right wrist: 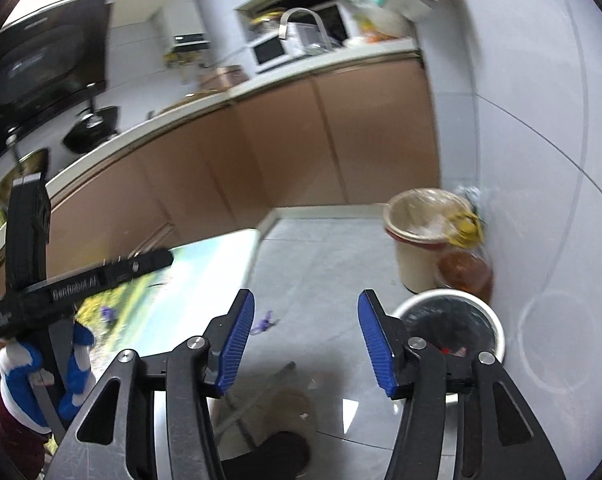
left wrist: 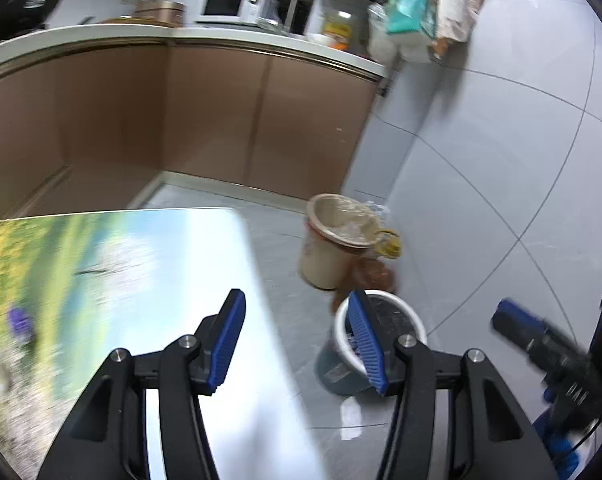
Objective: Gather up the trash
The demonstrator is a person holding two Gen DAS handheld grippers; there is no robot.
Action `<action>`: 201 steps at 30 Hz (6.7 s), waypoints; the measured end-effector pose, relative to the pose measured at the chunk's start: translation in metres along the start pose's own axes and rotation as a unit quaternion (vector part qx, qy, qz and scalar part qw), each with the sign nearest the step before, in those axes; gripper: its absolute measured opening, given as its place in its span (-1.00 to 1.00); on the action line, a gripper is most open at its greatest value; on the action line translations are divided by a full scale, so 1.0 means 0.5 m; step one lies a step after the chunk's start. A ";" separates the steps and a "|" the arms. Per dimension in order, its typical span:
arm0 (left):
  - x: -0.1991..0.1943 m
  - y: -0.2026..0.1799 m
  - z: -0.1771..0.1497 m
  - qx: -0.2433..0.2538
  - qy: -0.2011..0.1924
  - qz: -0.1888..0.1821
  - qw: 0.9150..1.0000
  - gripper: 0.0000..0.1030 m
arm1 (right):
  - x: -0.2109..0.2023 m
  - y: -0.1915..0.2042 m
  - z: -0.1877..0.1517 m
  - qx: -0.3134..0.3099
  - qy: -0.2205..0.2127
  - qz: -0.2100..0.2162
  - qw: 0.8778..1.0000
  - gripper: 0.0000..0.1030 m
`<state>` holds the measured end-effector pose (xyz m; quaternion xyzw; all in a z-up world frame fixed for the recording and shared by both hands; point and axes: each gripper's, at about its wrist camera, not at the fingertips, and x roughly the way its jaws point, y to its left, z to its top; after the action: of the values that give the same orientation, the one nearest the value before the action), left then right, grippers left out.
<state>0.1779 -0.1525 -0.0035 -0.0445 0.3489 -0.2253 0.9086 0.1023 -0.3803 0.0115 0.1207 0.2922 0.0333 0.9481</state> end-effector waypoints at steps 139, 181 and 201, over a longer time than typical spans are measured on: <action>0.512 -0.363 -0.036 0.091 0.183 -0.069 0.976 -0.74 | 0.278 -0.397 -0.073 0.083 0.095 -0.156 0.980 -0.26; -0.099 0.047 -0.156 0.042 -0.072 0.177 0.981 0.68 | 0.110 0.122 -0.142 -0.078 0.021 -0.077 0.994 0.99; -0.237 0.154 -0.224 -0.007 -0.106 0.203 0.973 0.77 | 0.077 0.194 -0.152 -0.107 0.011 -0.084 0.991 0.99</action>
<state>0.0562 -0.0229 -0.0335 -0.0031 0.2539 -0.0274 0.9668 0.0923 -0.2655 -0.0464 -0.0066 0.3061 -0.0145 0.9519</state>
